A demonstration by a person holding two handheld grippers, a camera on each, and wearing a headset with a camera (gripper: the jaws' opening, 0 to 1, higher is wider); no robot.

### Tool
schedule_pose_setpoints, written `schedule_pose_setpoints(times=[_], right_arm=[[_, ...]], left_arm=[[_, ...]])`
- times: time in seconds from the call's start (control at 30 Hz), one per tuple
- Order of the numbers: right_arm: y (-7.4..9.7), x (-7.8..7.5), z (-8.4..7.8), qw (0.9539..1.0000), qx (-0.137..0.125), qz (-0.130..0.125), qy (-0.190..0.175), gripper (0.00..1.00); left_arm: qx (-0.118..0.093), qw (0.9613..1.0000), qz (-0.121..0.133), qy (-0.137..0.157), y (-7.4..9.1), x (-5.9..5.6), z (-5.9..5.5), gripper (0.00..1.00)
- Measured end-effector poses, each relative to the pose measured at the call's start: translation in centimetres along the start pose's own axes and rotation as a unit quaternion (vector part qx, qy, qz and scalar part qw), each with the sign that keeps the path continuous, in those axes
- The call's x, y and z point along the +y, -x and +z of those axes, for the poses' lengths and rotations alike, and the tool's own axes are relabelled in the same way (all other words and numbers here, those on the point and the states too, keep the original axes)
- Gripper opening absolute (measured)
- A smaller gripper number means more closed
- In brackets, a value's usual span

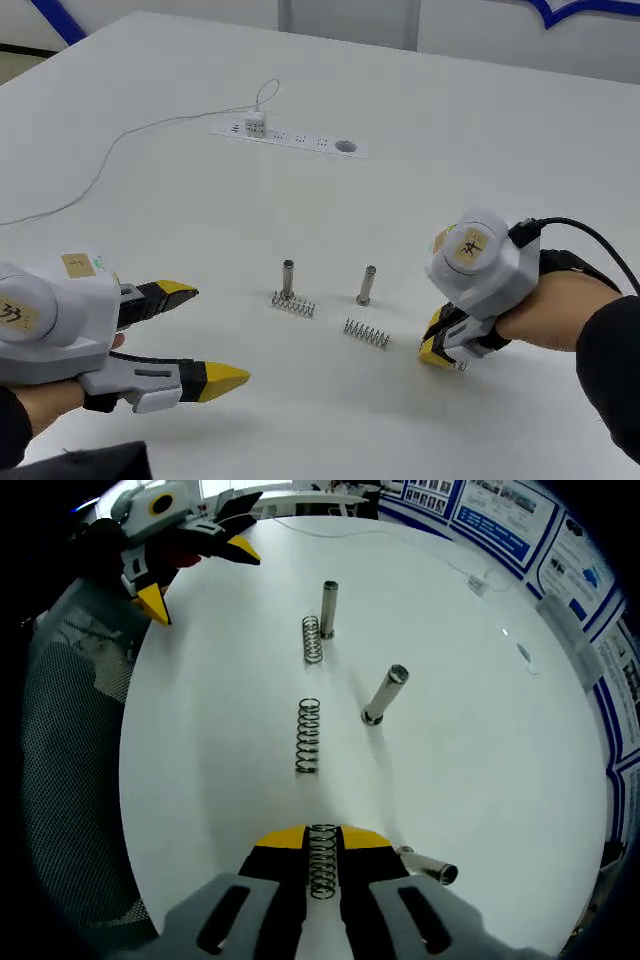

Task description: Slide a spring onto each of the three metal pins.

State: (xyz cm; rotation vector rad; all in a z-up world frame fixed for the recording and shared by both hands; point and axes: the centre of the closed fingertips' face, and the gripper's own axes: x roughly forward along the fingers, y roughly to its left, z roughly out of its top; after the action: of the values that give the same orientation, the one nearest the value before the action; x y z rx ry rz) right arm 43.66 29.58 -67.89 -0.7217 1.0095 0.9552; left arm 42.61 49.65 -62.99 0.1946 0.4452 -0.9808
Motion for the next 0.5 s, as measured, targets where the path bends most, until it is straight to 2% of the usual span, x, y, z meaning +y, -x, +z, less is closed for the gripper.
schedule_pose_setpoints(times=[0.17, 0.5], right_arm=[[1.0, -0.3, 0.5, 0.9996, -0.021, -0.008, -0.014, 0.12], [2.1, -0.8, 0.5, 0.9988, -0.036, -0.022, -0.026, 0.12]], left_arm=[[0.0, 1.0, -0.001, -0.001, 0.0, -0.1, 0.0, 0.73], [0.0, 1.0, -0.002, -0.002, -0.1, -0.1, 0.0, 0.73]])
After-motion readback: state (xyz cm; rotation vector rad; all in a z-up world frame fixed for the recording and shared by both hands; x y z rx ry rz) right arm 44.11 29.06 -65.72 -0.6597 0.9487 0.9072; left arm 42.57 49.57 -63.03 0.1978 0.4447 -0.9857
